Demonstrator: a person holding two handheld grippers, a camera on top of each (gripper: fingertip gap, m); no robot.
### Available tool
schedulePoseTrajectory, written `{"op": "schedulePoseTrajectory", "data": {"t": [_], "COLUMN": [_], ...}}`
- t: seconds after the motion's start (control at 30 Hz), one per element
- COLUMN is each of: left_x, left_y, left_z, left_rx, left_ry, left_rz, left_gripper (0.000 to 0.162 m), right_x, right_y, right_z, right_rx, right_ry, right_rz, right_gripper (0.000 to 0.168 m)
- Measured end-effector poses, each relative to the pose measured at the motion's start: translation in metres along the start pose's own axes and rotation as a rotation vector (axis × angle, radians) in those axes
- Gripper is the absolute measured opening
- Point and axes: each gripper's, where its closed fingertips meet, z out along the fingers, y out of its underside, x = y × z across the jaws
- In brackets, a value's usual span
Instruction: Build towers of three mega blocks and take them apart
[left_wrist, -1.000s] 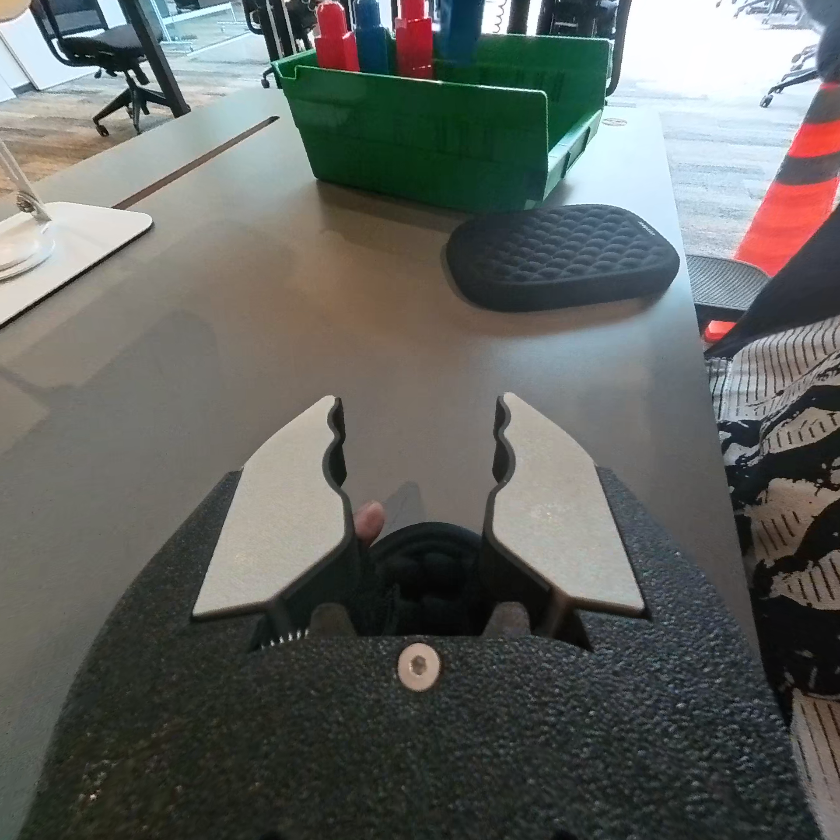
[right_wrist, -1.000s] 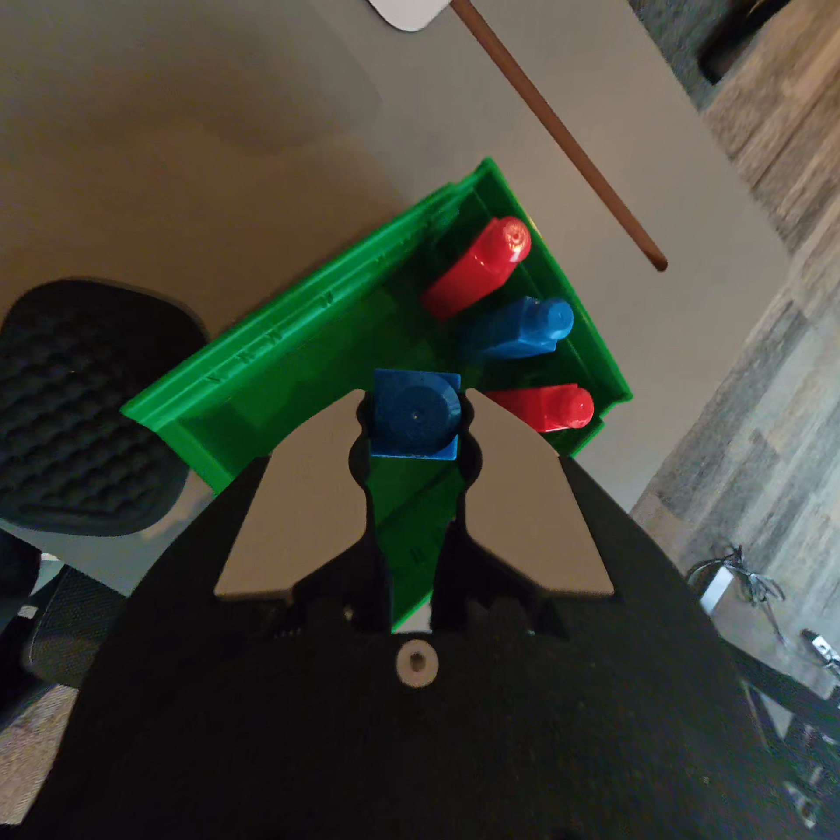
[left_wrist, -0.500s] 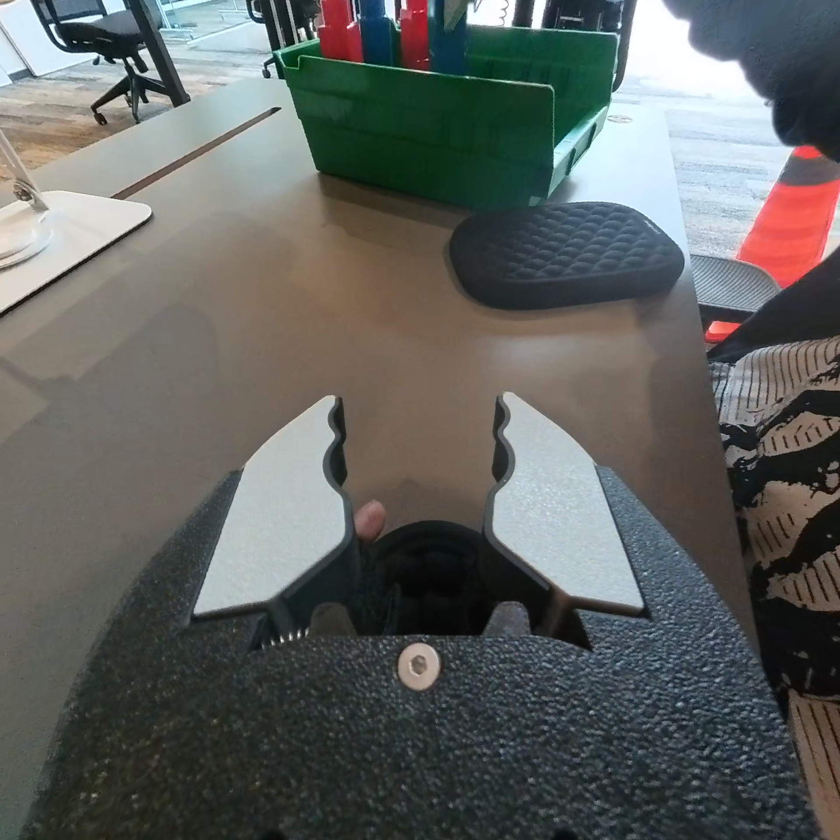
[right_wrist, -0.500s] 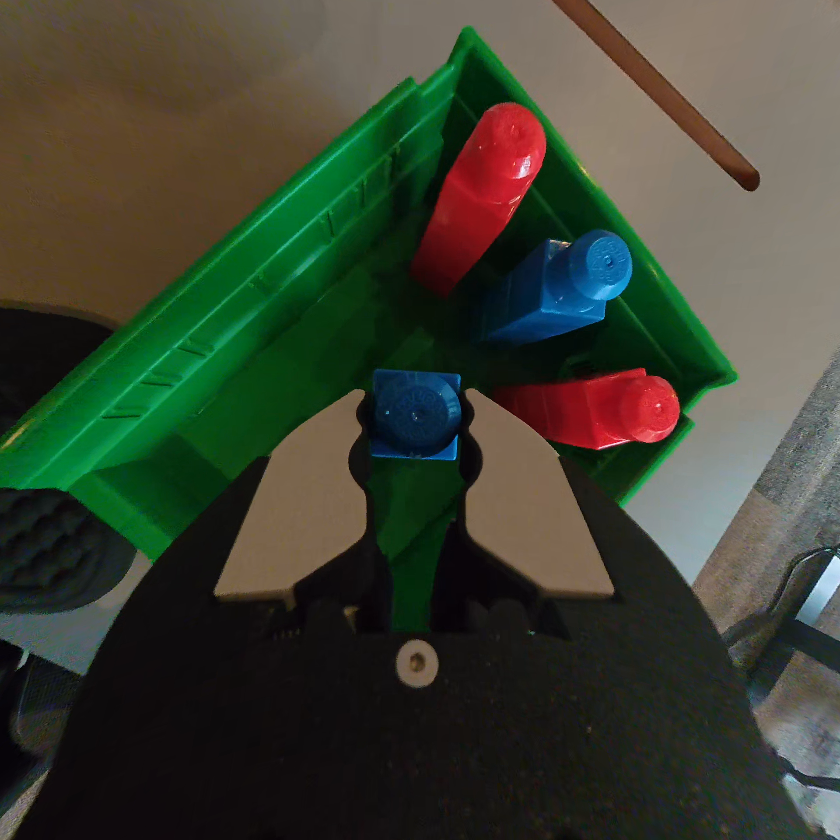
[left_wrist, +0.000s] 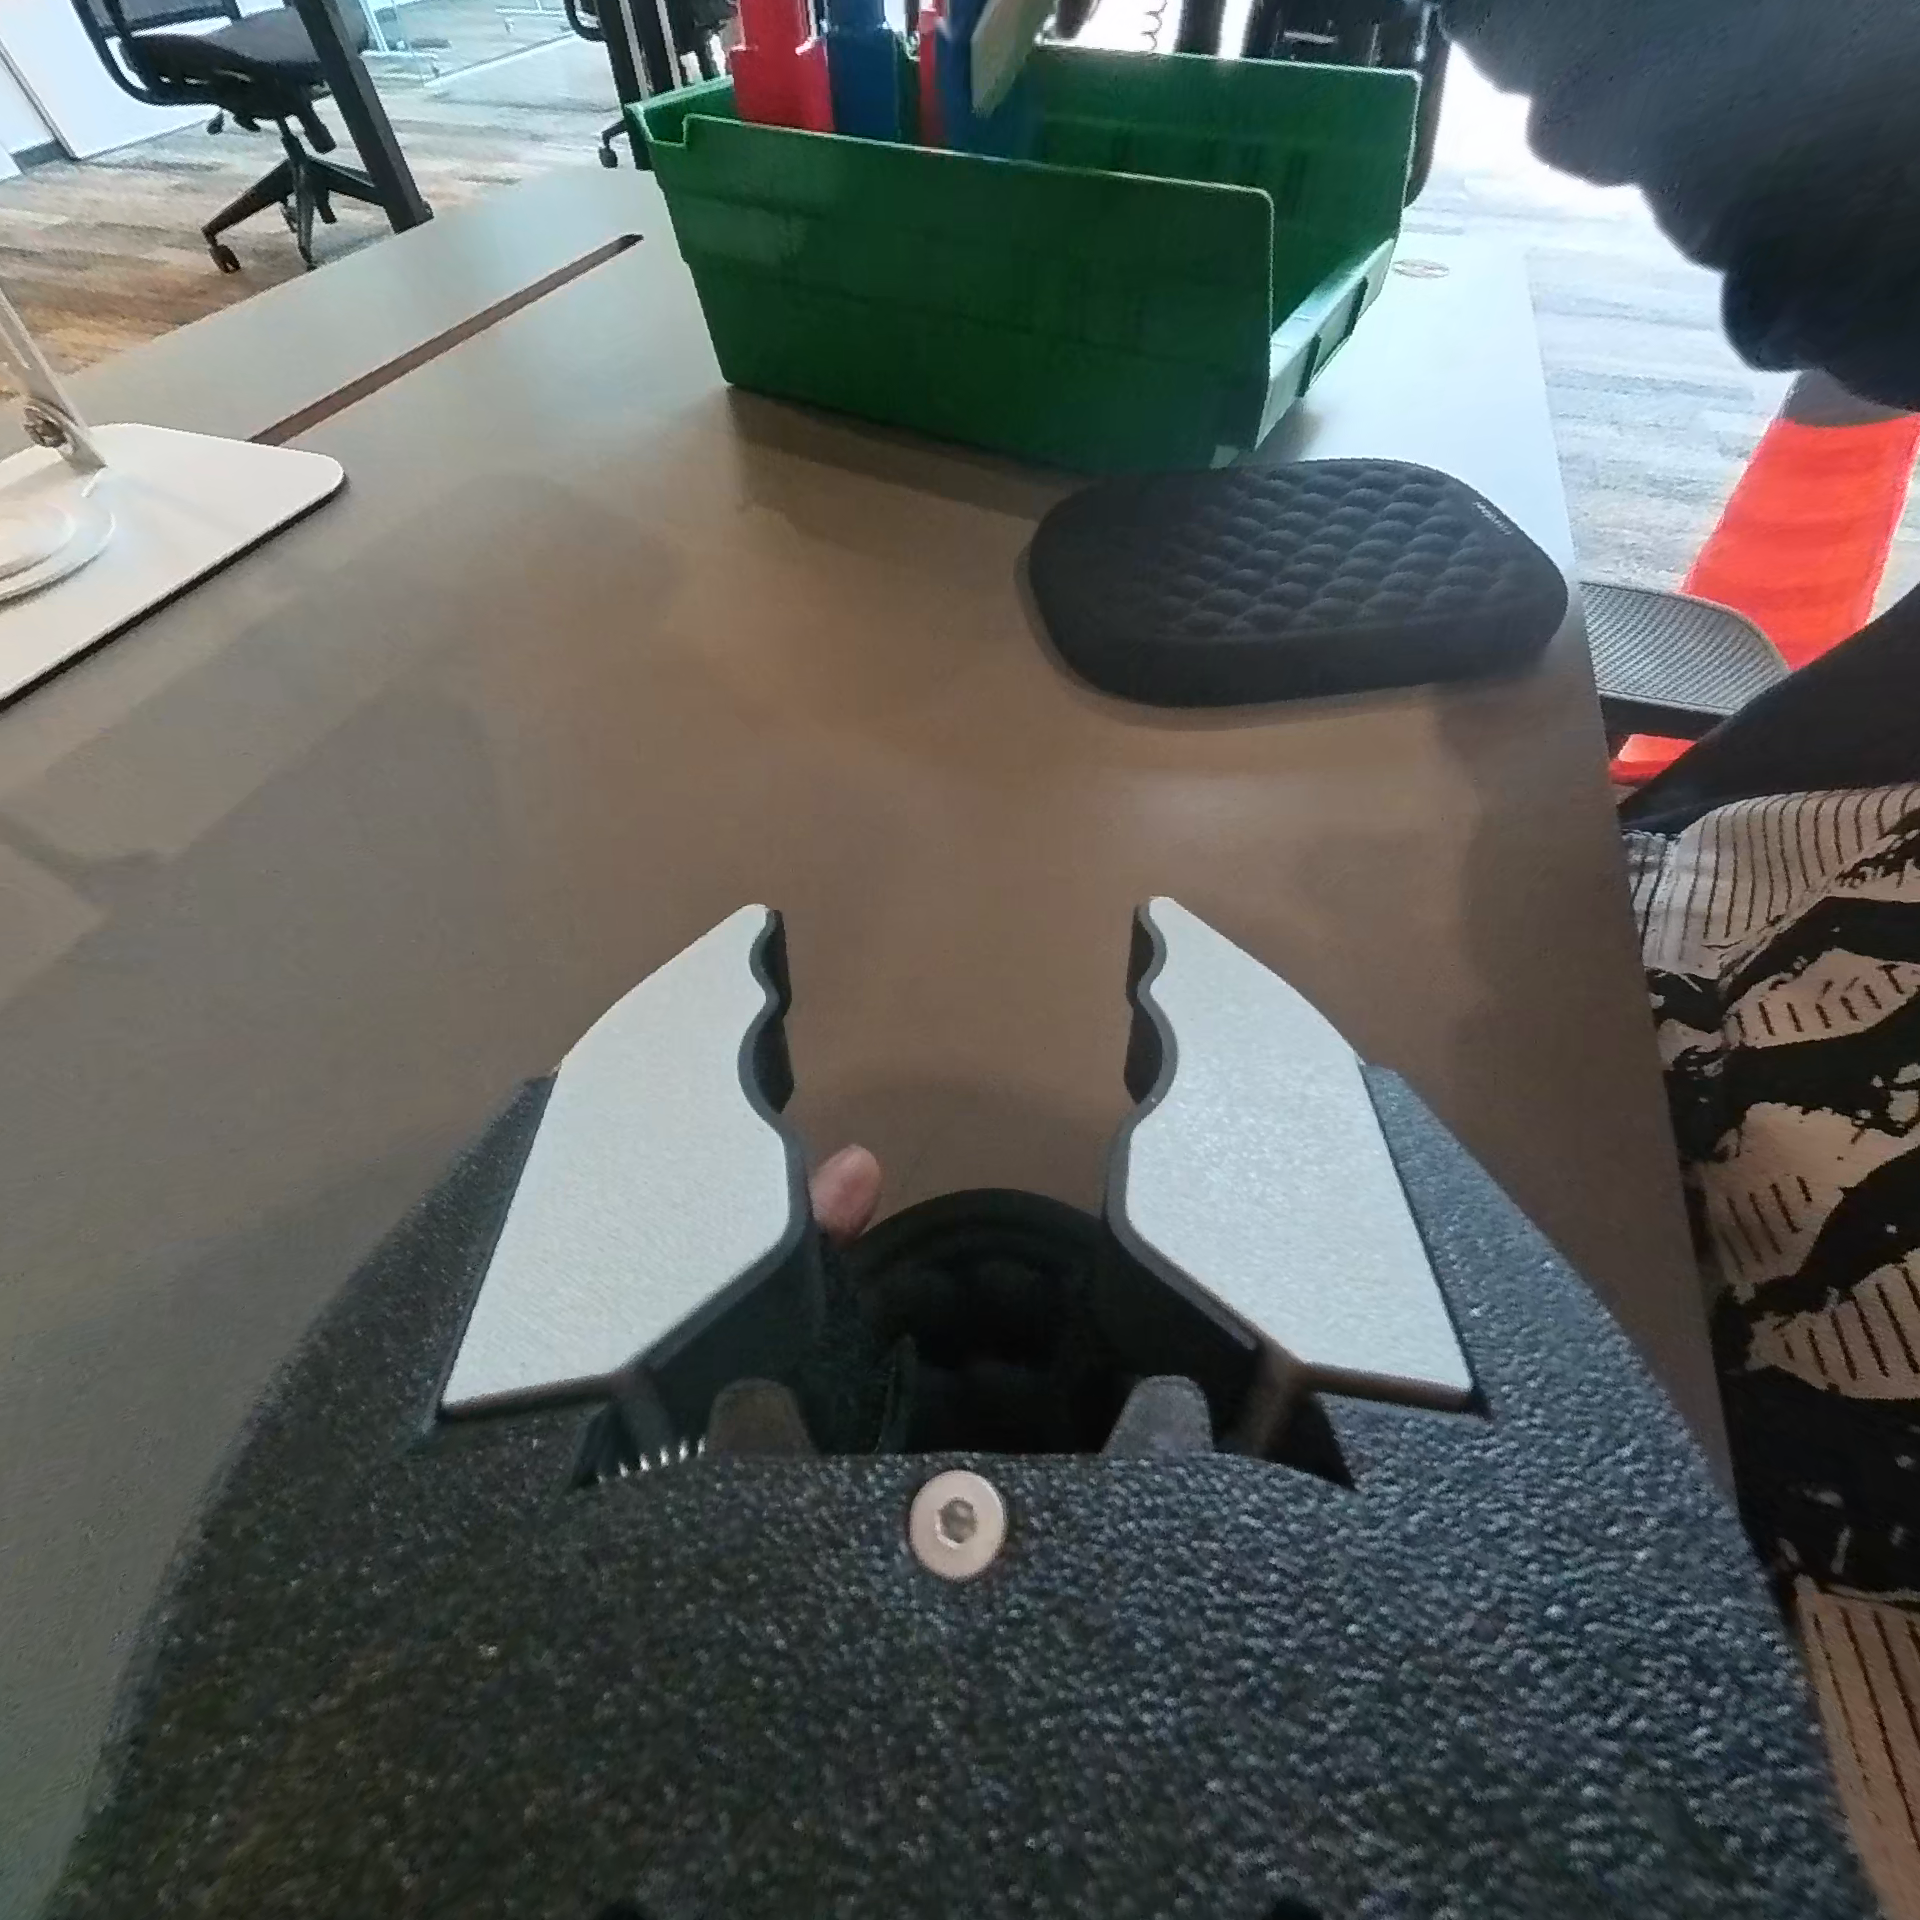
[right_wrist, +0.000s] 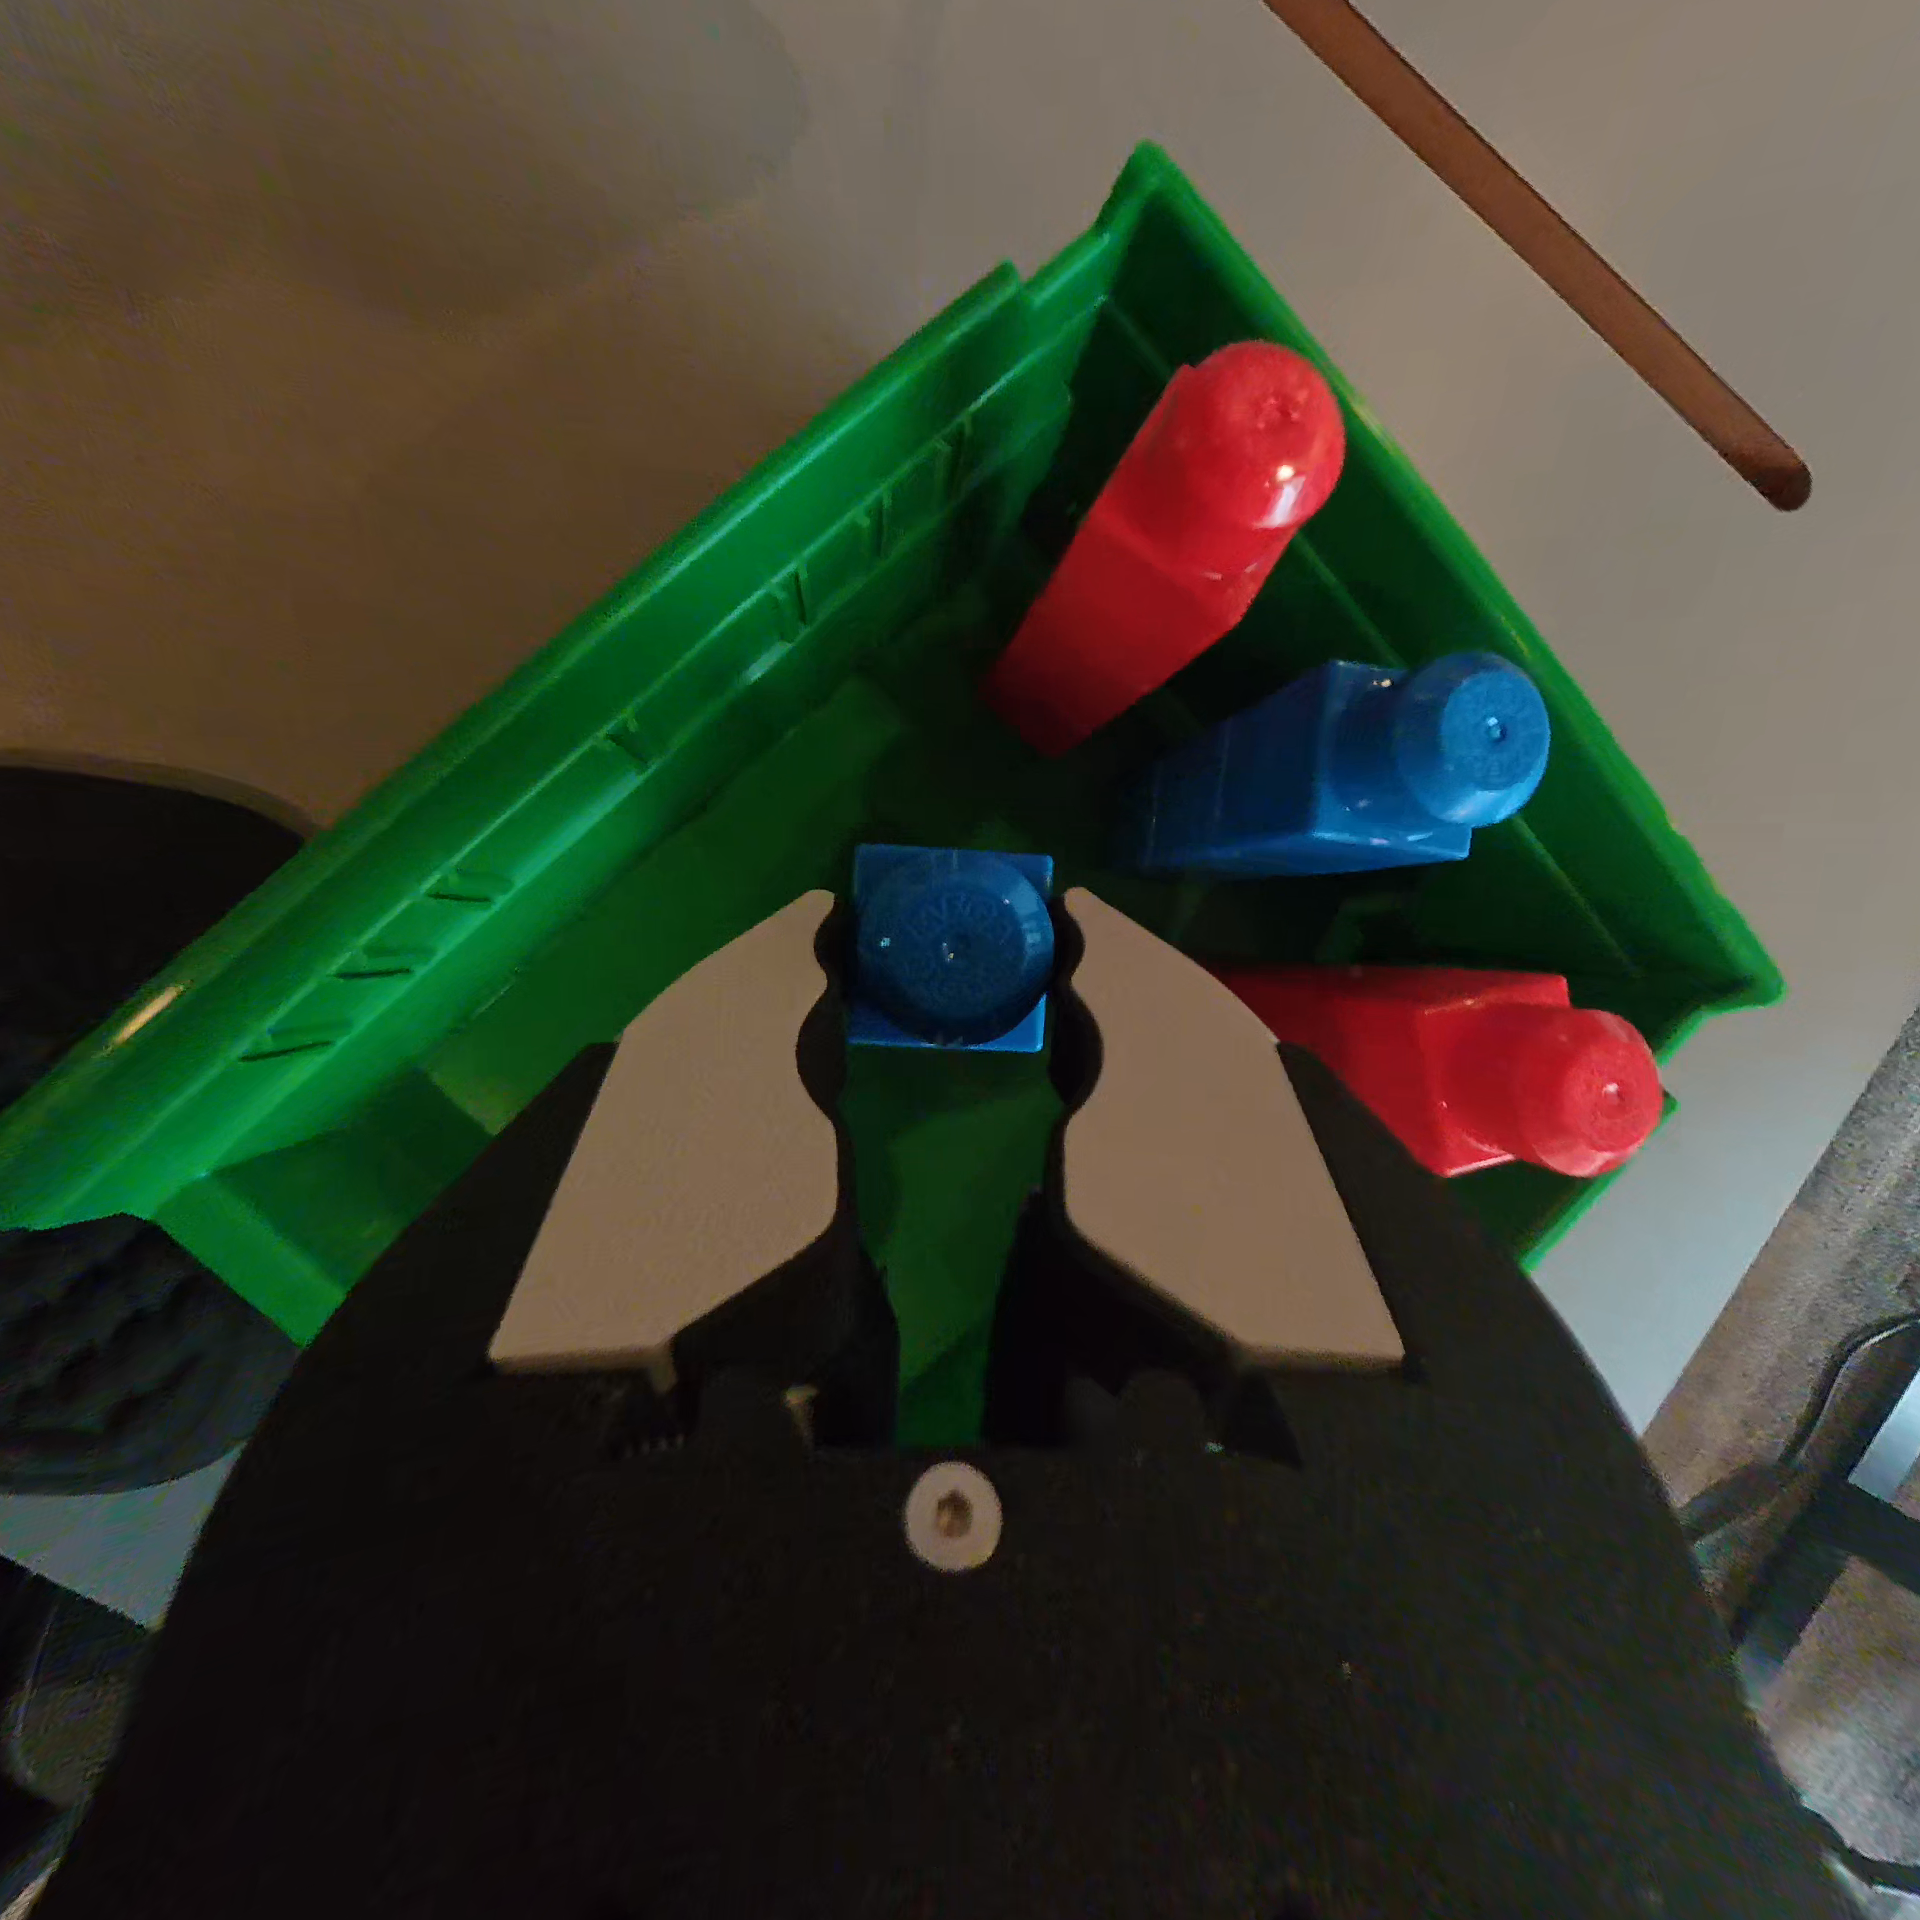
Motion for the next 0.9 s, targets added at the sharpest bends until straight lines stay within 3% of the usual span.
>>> {"op": "schedulePoseTrajectory", "data": {"t": [0.9], "left_x": [-0.001], "left_y": [-0.001], "left_z": [0.0], "left_rx": [0.006], "left_ry": [0.003], "left_rz": [-0.008], "left_gripper": [0.062], "right_x": [-0.013], "right_y": [-0.021], "right_z": [0.018], "right_rx": [0.021], "right_ry": [-0.029], "right_rz": [-0.026], "right_gripper": [0.036]}}
